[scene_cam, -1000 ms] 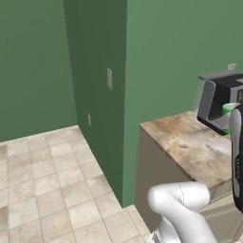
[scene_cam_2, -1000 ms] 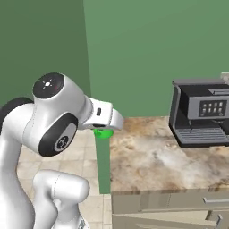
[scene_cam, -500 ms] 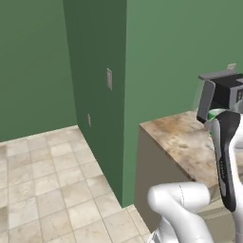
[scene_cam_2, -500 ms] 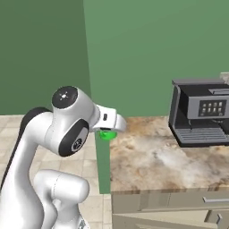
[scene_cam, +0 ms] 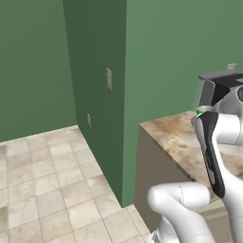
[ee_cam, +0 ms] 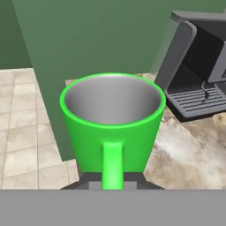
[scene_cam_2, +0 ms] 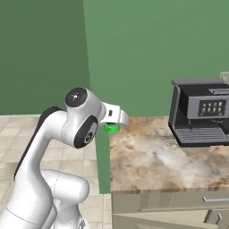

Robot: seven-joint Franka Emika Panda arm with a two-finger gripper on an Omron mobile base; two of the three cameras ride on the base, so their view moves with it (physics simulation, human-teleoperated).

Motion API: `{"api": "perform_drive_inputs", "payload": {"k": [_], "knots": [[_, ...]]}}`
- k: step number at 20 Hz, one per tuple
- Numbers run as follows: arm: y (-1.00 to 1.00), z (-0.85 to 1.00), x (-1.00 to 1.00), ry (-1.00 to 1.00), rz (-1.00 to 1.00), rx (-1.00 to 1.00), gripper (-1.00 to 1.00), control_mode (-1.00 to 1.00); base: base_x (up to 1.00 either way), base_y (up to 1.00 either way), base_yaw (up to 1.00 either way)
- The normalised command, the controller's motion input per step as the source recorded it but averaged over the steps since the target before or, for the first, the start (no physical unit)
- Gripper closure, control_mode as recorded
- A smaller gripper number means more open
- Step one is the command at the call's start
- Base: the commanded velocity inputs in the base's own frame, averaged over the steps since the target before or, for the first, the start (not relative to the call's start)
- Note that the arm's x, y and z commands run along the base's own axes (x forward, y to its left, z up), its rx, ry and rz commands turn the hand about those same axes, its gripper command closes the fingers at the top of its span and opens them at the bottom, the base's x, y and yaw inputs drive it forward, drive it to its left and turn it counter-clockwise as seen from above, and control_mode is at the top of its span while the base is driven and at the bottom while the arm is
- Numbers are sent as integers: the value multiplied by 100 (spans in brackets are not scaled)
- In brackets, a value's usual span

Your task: Clear the mugs and bowl far away from the sink.

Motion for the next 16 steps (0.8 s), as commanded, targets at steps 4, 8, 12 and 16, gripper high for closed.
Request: {"api": "perform_drive_inputs", "payload": {"k": [4,8,12,16], "knots": [[0,-19,31,-8,0,0,100,-100,0,0,0],[0,-29,13,-9,1,0,100,-100,0,0,0],[0,-31,17,-6,3,0,100,-100,0,0,0],[0,-21,15,0,3,0,100,-100,0,0,0]]}}
